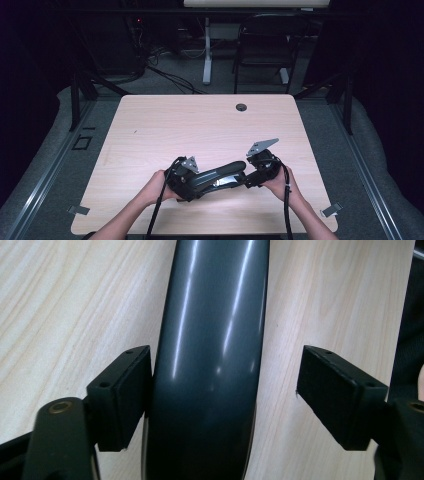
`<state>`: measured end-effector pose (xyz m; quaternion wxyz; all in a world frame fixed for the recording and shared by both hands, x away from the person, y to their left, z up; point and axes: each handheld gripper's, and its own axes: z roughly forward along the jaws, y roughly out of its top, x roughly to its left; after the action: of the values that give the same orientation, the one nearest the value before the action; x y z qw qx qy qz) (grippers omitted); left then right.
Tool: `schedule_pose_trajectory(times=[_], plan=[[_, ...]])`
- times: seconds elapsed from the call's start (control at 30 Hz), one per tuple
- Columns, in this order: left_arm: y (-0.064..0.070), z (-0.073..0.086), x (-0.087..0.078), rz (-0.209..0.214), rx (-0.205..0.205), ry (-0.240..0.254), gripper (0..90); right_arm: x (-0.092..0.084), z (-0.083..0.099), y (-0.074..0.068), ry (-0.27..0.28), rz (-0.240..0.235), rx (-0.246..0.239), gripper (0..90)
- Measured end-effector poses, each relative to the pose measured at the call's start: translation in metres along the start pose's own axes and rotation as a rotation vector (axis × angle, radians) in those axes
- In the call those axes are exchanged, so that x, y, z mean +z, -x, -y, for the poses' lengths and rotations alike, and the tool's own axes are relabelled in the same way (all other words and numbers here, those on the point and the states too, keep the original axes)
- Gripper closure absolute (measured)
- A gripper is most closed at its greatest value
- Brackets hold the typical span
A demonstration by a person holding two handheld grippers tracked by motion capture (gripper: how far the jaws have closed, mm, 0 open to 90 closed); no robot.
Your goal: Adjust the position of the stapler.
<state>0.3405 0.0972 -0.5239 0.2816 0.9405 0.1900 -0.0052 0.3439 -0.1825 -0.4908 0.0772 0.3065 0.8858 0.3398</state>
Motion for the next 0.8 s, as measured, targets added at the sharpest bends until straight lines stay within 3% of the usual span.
schedule_pose_trajectory(times=[0.17,0.33,0.5,0.8], plan=[[0.001,0.005,-0.002,-0.040,-0.026,-0.005,27.5,0.004,-0.004,0.004,0.014,-0.007,0.011,18.7],[-0.005,0.010,-0.005,-0.057,-0.065,-0.004,40.5,0.010,-0.008,0.009,0.011,-0.020,0.016,22.1],[-0.007,0.011,-0.005,-0.037,-0.033,-0.009,43.5,0.013,-0.009,0.006,0.007,-0.050,-0.009,34.9],[-0.012,0.009,-0.005,-0.013,-0.022,-0.021,43.9,0.011,-0.007,0.005,0.010,-0.047,-0.013,36.7]])
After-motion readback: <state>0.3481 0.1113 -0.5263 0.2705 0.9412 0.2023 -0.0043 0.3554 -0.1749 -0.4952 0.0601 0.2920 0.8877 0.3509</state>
